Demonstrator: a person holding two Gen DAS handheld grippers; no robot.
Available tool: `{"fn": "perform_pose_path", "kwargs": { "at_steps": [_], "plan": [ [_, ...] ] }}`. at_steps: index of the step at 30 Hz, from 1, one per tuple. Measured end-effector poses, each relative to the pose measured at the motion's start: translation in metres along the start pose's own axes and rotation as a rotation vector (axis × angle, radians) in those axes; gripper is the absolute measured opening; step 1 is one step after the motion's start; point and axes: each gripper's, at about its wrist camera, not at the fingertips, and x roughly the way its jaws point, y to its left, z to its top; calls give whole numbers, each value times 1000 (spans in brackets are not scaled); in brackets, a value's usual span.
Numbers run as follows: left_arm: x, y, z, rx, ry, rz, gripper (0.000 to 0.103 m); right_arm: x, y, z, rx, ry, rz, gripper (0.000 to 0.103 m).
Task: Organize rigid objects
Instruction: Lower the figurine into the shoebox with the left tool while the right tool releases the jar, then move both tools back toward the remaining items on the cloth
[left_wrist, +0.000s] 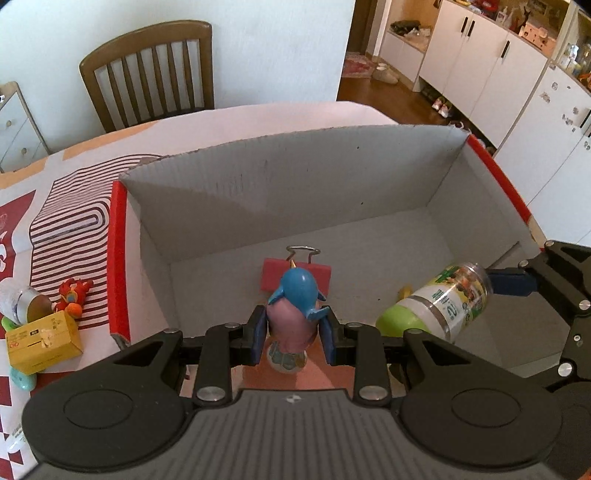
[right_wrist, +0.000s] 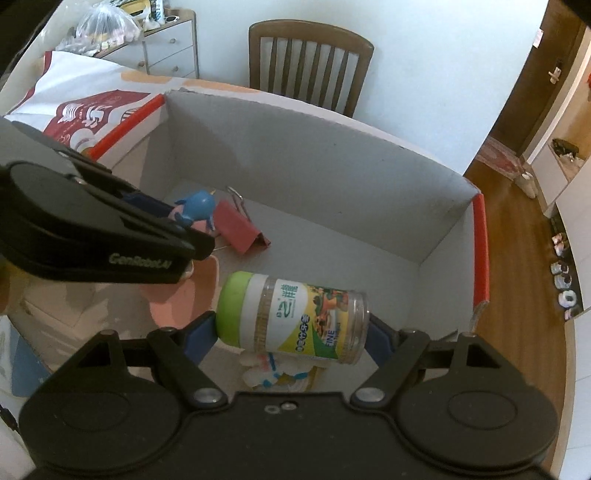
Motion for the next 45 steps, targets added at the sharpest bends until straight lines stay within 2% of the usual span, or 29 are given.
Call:
{"fn": "perform_pose_path", "kwargs": {
  "at_steps": [10,18,31,45],
  "plan": [
    [10,1,11,-29,38,9,29,8,1,7,13,34,7,82],
    [14,5,15,-67,61,24,30,4,0,7,33,16,19,83],
    [-27,9,3,-75,-22,-33,30,-29,-9,2,60,-53,49,84],
    [-94,-4,-26,-18,-149,-63,30,-84,-5,-15,71,-138,101,88]
  ]
}}
